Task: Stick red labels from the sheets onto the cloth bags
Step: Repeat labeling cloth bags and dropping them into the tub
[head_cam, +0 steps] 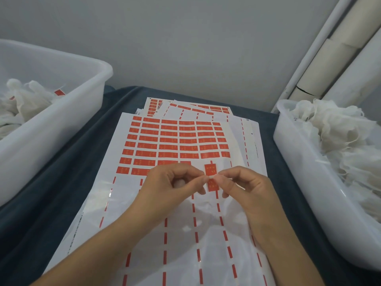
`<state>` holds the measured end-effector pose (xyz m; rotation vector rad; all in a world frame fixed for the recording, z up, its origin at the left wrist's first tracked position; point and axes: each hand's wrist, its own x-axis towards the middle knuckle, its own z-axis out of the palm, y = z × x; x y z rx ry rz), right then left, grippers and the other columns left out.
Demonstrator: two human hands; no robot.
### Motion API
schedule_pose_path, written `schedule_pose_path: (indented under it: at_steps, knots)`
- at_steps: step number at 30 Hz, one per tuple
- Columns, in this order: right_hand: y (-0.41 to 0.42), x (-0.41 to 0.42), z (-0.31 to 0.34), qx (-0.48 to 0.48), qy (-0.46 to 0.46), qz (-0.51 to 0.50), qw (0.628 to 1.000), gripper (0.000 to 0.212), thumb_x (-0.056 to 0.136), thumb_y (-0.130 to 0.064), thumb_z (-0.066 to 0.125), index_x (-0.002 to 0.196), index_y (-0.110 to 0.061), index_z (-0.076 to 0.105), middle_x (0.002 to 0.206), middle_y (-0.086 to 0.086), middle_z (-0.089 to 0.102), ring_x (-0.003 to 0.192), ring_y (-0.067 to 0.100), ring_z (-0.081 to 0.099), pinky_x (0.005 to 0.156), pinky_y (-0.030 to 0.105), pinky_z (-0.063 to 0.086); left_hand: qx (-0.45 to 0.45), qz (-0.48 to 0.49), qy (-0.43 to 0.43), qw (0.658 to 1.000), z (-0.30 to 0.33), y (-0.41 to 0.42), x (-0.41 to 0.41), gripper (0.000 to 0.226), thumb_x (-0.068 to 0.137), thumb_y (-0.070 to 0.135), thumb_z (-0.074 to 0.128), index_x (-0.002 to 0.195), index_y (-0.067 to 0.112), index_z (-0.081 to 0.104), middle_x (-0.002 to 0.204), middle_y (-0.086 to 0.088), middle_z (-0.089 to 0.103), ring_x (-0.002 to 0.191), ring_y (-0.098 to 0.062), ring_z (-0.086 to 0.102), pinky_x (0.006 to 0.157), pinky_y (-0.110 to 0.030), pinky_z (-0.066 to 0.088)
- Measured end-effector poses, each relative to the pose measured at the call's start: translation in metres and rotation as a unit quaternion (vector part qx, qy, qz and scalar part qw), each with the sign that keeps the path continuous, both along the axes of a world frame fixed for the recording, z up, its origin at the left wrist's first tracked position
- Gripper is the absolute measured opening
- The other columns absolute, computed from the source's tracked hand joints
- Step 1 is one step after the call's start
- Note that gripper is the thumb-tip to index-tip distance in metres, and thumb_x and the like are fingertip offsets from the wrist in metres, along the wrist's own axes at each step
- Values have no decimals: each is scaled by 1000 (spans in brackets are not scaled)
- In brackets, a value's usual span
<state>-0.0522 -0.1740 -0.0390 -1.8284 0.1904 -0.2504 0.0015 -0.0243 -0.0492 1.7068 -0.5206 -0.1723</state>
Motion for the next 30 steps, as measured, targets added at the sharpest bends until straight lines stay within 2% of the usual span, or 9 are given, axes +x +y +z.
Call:
schedule_pose_path:
  at_steps: [4, 8, 12, 17, 20, 23, 26, 28, 30]
  knots:
    - [-1, 0, -2, 5, 7, -25, 1000, 25, 62, -44, 61, 78, -25, 67, 78, -19, 69, 80, -1, 63, 60, 5, 48, 28, 37, -60, 997, -1, -4, -6, 16, 62, 46, 55, 77, 53, 55, 63, 41, 57, 78, 14, 57, 61, 2, 41]
    - [0, 0, -4, 15, 24, -24, 999, 26, 61, -46, 61, 77, -26, 67, 76, -18, 69, 80, 0, 64, 60, 6, 50, 51, 99, -166, 980, -1, -2, -4, 37, 68, 48, 60, 101, 52, 42, 78, 31, 49, 78, 8, 53, 60, 2, 40]
    - [0, 0, -3, 13, 16, -7, 1000, 22, 62, -44, 60, 74, -27, 67, 70, -19, 68, 79, -3, 62, 56, 0, 43, 112, 91, -341, 929, -6, 0, -3, 33, 71, 32, 64, 102, 35, 55, 94, 13, 49, 64, 4, 44, 55, 6, 36]
    - [0, 0, -4, -42, -14, 13, 999, 16, 64, -43, 60, 73, -30, 65, 72, -24, 67, 83, -8, 61, 62, -2, 41, 130, 73, -361, 920, -11, 3, -3, 28, 75, 30, 60, 97, 19, 73, 81, -3, 56, 68, -6, 43, 54, -6, 41]
    - [-2, 3, -8, -101, -45, 1, 994, 11, 66, -44, 60, 73, -35, 63, 80, -27, 66, 86, -7, 60, 67, 0, 43, 149, 66, -360, 919, -13, 3, -3, 26, 75, 28, 60, 95, 18, 74, 78, -4, 56, 67, -5, 42, 53, -5, 39]
    - [-2, 2, -9, -172, -96, -19, 980, 3, 69, -43, 60, 70, -42, 58, 70, -28, 64, 88, -9, 57, 69, -2, 41, 149, 63, -357, 920, -14, 3, -3, 25, 71, 22, 64, 93, 15, 75, 76, -2, 55, 66, -6, 43, 54, -5, 39]
    - [-3, 0, -8, -226, -146, -28, 963, 16, 77, -38, 67, 72, -46, 54, 73, -31, 57, 88, -10, 56, 70, -3, 40, 140, 77, -358, 920, -12, 3, -1, 24, 73, 23, 63, 92, 15, 75, 78, 7, 46, 64, -5, 42, 52, -4, 35]
    - [-2, 0, -6, -213, -148, -23, 965, 14, 74, -36, 65, 72, -45, 56, 72, -29, 61, 88, -7, 58, 69, -1, 42, 130, 77, -359, 921, -11, 2, -2, 25, 70, 22, 64, 92, 16, 75, 80, 11, 44, 61, -4, 42, 50, -3, 35]
    - [0, 0, -4, -131, -127, -33, 983, 10, 74, -42, 70, 72, -39, 61, 78, -25, 67, 88, -3, 61, 68, 1, 44, 90, 63, -296, 949, -9, 1, -4, 25, 71, 30, 63, 94, 26, 72, 74, 17, 45, 59, -5, 44, 47, -2, 35]
